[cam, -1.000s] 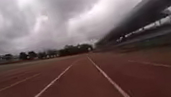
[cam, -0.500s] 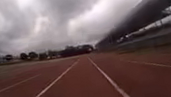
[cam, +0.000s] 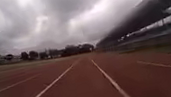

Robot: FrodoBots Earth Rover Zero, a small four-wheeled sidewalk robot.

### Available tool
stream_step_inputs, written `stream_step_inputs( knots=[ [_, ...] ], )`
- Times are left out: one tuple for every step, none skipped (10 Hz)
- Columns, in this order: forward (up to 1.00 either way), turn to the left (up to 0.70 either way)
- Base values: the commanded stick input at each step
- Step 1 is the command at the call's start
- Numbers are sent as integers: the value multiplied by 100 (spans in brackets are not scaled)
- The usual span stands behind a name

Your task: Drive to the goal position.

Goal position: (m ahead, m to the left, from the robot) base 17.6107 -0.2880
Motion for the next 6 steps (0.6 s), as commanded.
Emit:
stream_step_inputs(
  knots=[
    [70, 0],
    [70, 0],
    [70, 0],
    [70, 0],
    [70, 0],
    [70, 0]
  ],
)
